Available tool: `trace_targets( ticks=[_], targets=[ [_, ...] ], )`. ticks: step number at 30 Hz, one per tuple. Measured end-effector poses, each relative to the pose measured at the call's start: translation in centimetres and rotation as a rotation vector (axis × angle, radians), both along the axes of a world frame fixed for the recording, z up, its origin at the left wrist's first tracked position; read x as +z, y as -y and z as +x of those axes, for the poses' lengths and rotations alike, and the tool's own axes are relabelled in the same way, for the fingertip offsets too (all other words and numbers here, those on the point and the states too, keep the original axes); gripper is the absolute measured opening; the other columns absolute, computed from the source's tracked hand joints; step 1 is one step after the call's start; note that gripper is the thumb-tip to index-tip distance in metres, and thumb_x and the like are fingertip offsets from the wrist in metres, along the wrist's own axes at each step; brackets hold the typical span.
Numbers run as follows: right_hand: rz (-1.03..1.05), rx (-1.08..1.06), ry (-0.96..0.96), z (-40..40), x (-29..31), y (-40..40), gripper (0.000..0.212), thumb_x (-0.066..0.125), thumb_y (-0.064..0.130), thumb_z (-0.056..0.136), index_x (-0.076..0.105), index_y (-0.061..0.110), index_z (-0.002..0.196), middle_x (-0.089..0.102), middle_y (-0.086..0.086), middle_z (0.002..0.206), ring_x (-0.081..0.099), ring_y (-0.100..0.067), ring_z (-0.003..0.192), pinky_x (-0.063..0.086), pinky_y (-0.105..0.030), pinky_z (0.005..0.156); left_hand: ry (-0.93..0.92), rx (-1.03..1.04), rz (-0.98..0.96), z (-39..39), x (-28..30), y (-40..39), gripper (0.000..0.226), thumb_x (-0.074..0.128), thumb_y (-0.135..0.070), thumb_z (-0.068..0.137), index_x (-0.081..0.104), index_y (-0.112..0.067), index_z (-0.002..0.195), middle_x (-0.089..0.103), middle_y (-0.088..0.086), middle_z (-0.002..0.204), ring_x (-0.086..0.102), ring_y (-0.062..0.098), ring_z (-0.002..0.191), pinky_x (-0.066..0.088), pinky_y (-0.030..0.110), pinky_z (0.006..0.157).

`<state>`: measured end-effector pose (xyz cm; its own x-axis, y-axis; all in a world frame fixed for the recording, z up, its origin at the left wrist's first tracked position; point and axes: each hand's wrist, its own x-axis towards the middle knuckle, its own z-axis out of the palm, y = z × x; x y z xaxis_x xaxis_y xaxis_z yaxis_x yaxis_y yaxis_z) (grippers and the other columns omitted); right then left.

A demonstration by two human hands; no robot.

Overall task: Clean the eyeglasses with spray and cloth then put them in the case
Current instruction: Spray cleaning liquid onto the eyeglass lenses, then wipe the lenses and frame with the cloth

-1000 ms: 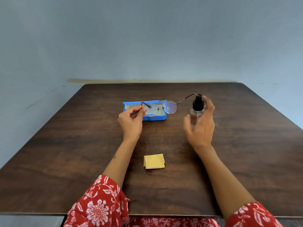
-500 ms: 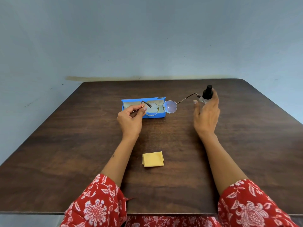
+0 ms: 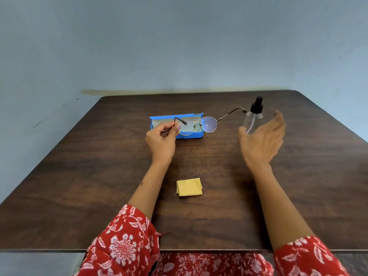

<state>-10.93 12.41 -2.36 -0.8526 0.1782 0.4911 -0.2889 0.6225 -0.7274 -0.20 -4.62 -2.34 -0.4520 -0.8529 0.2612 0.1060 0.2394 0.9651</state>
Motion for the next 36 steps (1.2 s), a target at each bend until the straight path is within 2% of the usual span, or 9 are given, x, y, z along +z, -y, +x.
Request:
trace_targets(
  ticks=[3, 7, 10, 14, 19, 22, 24, 31, 36],
  targets=[
    [0.009, 0.012, 0.004, 2.2, 1.1, -0.4, 0.037, 0.062, 0.024, 0.076, 0.052, 0.010, 0.109, 0.049, -0.013, 0.115, 0.049, -0.034, 0.105, 0.038, -0.040, 0.083, 0.002, 0.005, 0.007, 0.0, 0.1, 0.0, 0.023, 0.072, -0.012, 0.079, 0.070, -0.008, 0.102, 0.072, 0.003, 0.095, 0.068, 0.009, 0.091, 0.058, 0.033, 0.082],
    [0.015, 0.290, 0.198, 5.7, 1.8, -0.6, 0.005, 0.061, 0.027, 0.079, 0.057, 0.024, 0.080, 0.061, 0.006, 0.086, 0.054, -0.019, 0.082, 0.040, -0.030, 0.072, -0.013, -0.009, 0.030, 0.1, 0.2, 0.1, 0.022, 0.073, -0.011, 0.079, 0.071, -0.009, 0.100, 0.072, 0.004, 0.095, 0.069, 0.013, 0.091, 0.057, 0.035, 0.083],
    [0.169, 0.603, 0.352, 7.7, 2.0, 0.0, 0.016, 0.072, 0.034, 0.075, 0.057, 0.028, 0.072, 0.060, 0.013, 0.073, 0.060, -0.014, 0.081, 0.049, -0.031, 0.077, -0.015, -0.011, 0.008, 0.3, 0.2, 0.0, 0.021, 0.072, -0.009, 0.079, 0.071, -0.007, 0.100, 0.072, 0.004, 0.094, 0.069, 0.011, 0.089, 0.057, 0.031, 0.082],
    [0.447, 0.982, 0.619, 8.9, 2.5, 1.0, 0.030, 0.079, 0.037, 0.073, 0.057, 0.027, 0.091, 0.059, 0.010, 0.091, 0.057, -0.009, 0.085, 0.049, -0.027, 0.080, -0.025, -0.007, -0.005, 0.3, 0.4, -0.3, 0.021, 0.072, -0.007, 0.079, 0.070, -0.005, 0.100, 0.071, 0.002, 0.091, 0.067, 0.004, 0.085, 0.057, 0.027, 0.081],
    [0.650, 1.072, 0.652, 9.8, 2.8, 2.2, 0.050, 0.080, 0.028, 0.073, 0.055, 0.022, 0.117, 0.053, 0.007, 0.097, 0.055, -0.013, 0.092, 0.048, -0.029, 0.083, -0.021, -0.015, 0.010, 0.1, 0.4, -0.3, 0.018, 0.072, -0.006, 0.079, 0.071, -0.008, 0.097, 0.071, 0.000, 0.089, 0.068, 0.006, 0.086, 0.057, 0.029, 0.081],
    [0.569, 1.110, 0.671, 9.7, 2.4, 2.4, 0.021, 0.083, 0.025, 0.070, 0.063, 0.027, 0.079, 0.059, 0.008, 0.078, 0.058, -0.010, 0.078, 0.050, -0.027, 0.073, -0.011, -0.029, 0.012, 0.1, 0.1, -0.3, 0.017, 0.072, -0.005, 0.079, 0.071, -0.009, 0.095, 0.071, 0.001, 0.088, 0.069, 0.007, 0.086, 0.057, 0.028, 0.081],
    [0.471, 1.151, 0.658, 9.2, 2.0, 2.2, 0.022, 0.083, 0.021, 0.068, 0.062, 0.027, 0.068, 0.064, 0.006, 0.075, 0.057, -0.007, 0.070, 0.050, -0.028, 0.068, -0.018, -0.039, 0.018, 0.0, 0.0, -0.2, 0.016, 0.072, -0.004, 0.078, 0.071, -0.011, 0.093, 0.072, 0.002, 0.088, 0.069, 0.010, 0.086, 0.057, 0.029, 0.080],
    [-0.273, 1.130, 0.858, 7.7, 1.8, 0.9, 0.018, 0.073, -0.004, 0.076, 0.065, 0.009, 0.084, 0.066, -0.006, 0.077, 0.063, -0.010, 0.062, 0.055, -0.024, 0.051, -0.043, -0.066, 0.026, -0.2, -0.4, -0.5, 0.021, 0.072, -0.004, 0.077, 0.070, -0.025, 0.076, 0.073, -0.001, 0.082, 0.071, 0.012, 0.081, 0.056, 0.031, 0.079],
    [-0.397, 0.774, 0.307, 6.0, 1.2, 2.0, 0.020, 0.075, 0.003, 0.074, 0.071, 0.021, 0.080, 0.071, -0.001, 0.082, 0.064, -0.011, 0.072, 0.054, -0.024, 0.061, -0.012, -0.067, 0.018, -0.1, -0.6, -1.0, 0.024, 0.072, -0.005, 0.077, 0.070, -0.028, 0.075, 0.072, -0.006, 0.079, 0.071, 0.010, 0.079, 0.057, 0.033, 0.081]
  ],
)
